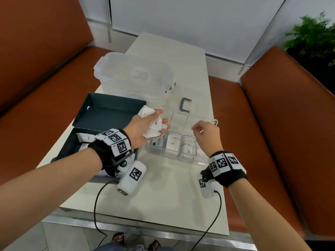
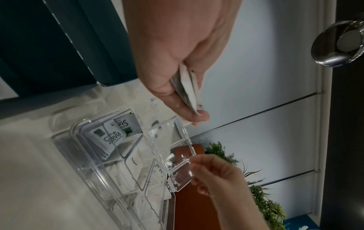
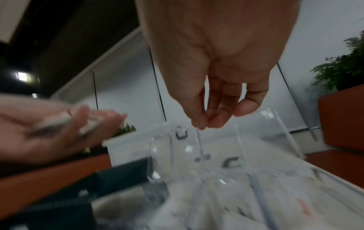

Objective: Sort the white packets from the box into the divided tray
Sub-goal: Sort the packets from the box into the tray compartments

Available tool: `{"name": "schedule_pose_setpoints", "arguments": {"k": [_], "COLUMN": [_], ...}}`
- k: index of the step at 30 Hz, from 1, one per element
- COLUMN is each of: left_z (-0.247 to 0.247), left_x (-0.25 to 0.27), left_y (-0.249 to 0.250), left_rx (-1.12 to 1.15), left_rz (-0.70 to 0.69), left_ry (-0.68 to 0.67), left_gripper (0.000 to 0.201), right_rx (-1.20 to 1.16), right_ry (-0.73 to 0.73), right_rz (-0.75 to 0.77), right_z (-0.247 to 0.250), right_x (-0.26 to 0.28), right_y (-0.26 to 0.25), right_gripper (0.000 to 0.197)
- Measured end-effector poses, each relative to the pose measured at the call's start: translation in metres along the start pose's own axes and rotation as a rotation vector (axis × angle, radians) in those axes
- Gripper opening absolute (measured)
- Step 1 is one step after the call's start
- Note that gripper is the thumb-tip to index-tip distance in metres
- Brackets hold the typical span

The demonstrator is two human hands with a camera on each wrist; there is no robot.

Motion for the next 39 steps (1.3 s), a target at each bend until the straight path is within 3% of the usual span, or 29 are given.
{"name": "schedule_pose_setpoints", "arguments": {"k": [5, 9, 14, 19, 21, 26, 31, 39], "left_z": [-0.009, -0.019, -0.024, -0.019, -0.015, -0.010, -0.013, -0.012], "left_x": [-0.002, -0.001, 0.002, 0.003, 0.002, -0.002, -0.005, -0.006], "left_y": [-0.006, -0.010, -0.012, -0.013, -0.012, -0.013, -0.016, -0.018], "left_rx": [-0.063, -0.215, -0.213, -0.149, -0.144, -0.136, -0.140, -0.139], "left_rz": [0.042, 0.050, 0.087, 0.091, 0.075, 0.076, 0.068, 0.081], "left_ry": [-0.034, -0.046, -0.081, -0.088, -0.085, -0.064, -0.078, -0.082], "left_gripper": [0.022, 0.030, 0.045, 0.034, 0.030, 0.026, 0.022, 0.022], "right_rx": [-0.329, -0.435, -0.576, -0.691, -0.628, -0.198, -0.011, 0.201], "right_ry": [0.029, -0.098, -0.075, -0.035, -0.042, -0.210, -0.298, -0.425], "right_rz": [0.089, 0.070, -0.049, -0.185, -0.223, -0.226, -0.154, -0.161], "right_z": [0.015, 0.006, 0.003, 0.019, 0.027, 0.017, -0.010, -0.035], "right_x": [0.005, 0.007, 0.000, -0.007, -0.009, -0.005, -0.002, -0.007], "right_y": [-0.053, -0.075, -0.067, -0.034, -0.014, 0.025, 0.025, 0.021], "right_gripper": [0.007, 0.027, 0.017, 0.012, 0.013, 0.015, 0.021, 0.026]}}
Point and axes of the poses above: each hand's wrist, its own x-axis away from the middle knuckle, its own z-axis out of the back of the hand, y = z × x, the point moved 3 cm from there along -x, towards the middle knuckle, and after that the axes turned 7 degrees about z, right-handed, at the moved point
